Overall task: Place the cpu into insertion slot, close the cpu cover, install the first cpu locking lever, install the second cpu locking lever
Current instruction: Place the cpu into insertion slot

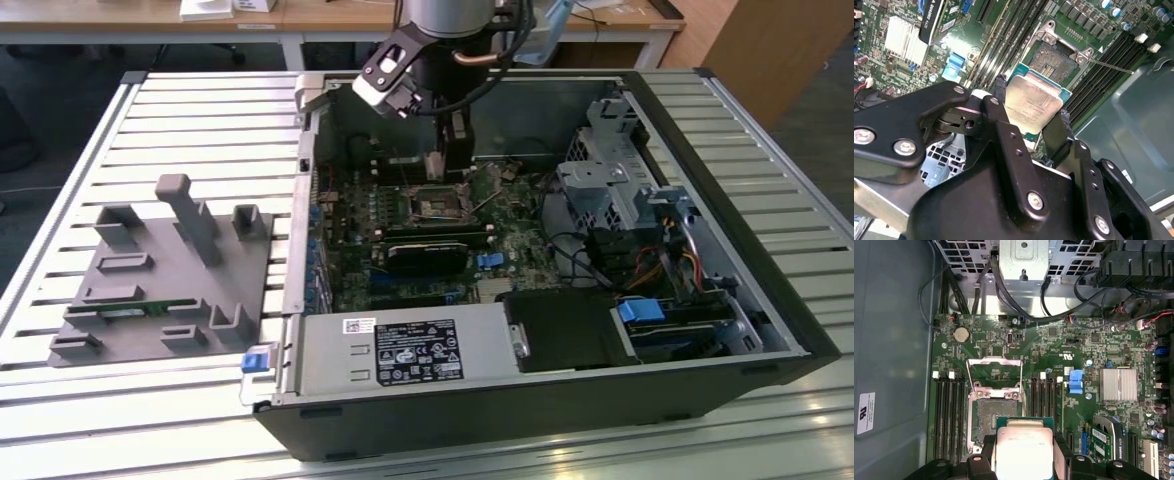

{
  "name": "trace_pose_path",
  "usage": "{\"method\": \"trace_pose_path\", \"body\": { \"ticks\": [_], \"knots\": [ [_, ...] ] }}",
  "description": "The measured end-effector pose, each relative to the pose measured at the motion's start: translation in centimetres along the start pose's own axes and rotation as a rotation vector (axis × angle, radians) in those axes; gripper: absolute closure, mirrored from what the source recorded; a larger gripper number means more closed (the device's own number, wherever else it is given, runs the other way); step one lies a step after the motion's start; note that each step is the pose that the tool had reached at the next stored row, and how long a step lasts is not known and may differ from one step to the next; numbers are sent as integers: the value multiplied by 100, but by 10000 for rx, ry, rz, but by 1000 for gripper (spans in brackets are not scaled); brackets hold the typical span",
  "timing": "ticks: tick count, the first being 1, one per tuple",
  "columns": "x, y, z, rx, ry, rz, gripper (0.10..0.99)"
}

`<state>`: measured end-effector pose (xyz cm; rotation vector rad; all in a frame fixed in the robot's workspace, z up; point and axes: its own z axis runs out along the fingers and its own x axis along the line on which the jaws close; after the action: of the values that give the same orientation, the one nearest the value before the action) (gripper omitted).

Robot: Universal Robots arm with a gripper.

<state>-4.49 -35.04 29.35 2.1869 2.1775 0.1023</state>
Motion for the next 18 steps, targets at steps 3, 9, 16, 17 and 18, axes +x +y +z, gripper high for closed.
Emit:
{"method": "trace_pose_path", "body": {
  "ticks": [3, 9, 16, 17, 18],
  "knots": [
    [0, -2, 18, 0, -1, 1, 545],
    [0, -3, 34, -1, 1, 2, 545],
    [-1, -6, 65, 3, 0, 2, 545],
    [-1, -6, 71, 3, 1, 3, 545],
    [-1, -7, 75, 3, 0, 2, 545]
  ]
}}
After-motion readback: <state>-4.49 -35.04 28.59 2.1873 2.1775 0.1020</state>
